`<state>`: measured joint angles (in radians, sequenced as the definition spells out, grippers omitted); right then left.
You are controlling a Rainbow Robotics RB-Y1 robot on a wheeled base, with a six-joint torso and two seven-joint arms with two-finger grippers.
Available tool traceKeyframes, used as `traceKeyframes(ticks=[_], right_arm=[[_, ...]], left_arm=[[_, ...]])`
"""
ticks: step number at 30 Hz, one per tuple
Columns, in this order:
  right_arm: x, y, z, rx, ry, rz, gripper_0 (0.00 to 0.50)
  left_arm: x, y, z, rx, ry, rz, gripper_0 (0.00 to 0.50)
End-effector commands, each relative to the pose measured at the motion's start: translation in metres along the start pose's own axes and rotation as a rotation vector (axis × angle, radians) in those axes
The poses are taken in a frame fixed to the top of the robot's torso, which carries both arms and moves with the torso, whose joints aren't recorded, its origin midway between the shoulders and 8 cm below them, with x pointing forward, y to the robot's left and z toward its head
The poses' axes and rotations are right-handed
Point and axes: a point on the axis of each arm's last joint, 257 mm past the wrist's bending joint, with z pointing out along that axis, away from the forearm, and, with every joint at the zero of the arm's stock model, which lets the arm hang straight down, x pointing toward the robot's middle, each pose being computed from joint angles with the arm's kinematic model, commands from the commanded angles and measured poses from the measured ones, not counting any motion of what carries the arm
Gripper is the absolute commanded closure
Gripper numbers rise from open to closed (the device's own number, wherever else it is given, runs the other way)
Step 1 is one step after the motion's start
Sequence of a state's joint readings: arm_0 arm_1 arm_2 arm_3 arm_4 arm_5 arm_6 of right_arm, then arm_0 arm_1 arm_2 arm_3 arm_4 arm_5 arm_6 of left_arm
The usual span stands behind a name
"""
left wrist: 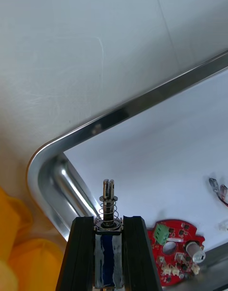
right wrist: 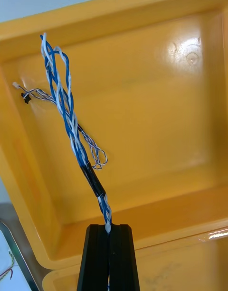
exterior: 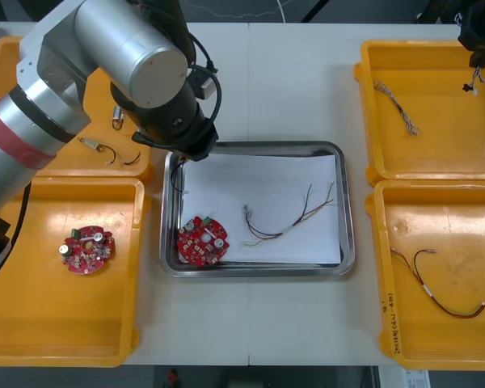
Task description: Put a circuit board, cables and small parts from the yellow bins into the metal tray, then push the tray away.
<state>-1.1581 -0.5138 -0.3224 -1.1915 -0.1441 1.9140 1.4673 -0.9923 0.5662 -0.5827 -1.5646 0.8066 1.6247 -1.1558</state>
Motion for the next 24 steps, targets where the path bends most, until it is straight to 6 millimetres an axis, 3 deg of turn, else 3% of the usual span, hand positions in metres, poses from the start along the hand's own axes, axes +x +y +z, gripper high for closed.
traceKeyframes(ticks=[1, 9, 17, 18, 19, 21, 23, 24], right_arm=[[0.004, 0.002, -0.001, -0.024, -0.04, -0.028, 0.5], [0.002, 0.002, -0.005, -0.023, -0.069, -0.038, 0.5], [0.008, 0.0, -0.002, -0.013, -0.093, -0.05, 0.5], [0.008, 0.001, -0.003, -0.013, -0.096, -0.056, 0.5], [0.009, 0.002, -0.001, -0.01, -0.094, -0.06, 0.5], [0.011, 0.003, 0.0, -0.01, -0.095, -0.065, 0.5], [0.013, 0.003, 0.001, -0.011, -0.101, -0.068, 0.5], [0.013, 0.003, 0.001, -0.012, -0.102, -0.07, 0.5]], left_arm=[[-0.018, -0.02, 0.006, 0.01, -0.03, -0.063, 0.5], [-0.014, -0.02, 0.039, -0.003, -0.035, -0.06, 0.5], [-0.009, -0.021, 0.047, 0.005, -0.021, -0.07, 0.486], [-0.008, -0.022, 0.047, 0.007, -0.018, -0.072, 0.387], [-0.006, -0.023, 0.048, 0.009, -0.012, -0.076, 0.241], [-0.004, -0.023, 0.047, 0.008, -0.001, -0.081, 0.086], [-0.001, -0.025, 0.045, 0.008, 0.007, -0.08, 0.0], [0.001, -0.026, 0.045, 0.006, 0.013, -0.08, 0.0]])
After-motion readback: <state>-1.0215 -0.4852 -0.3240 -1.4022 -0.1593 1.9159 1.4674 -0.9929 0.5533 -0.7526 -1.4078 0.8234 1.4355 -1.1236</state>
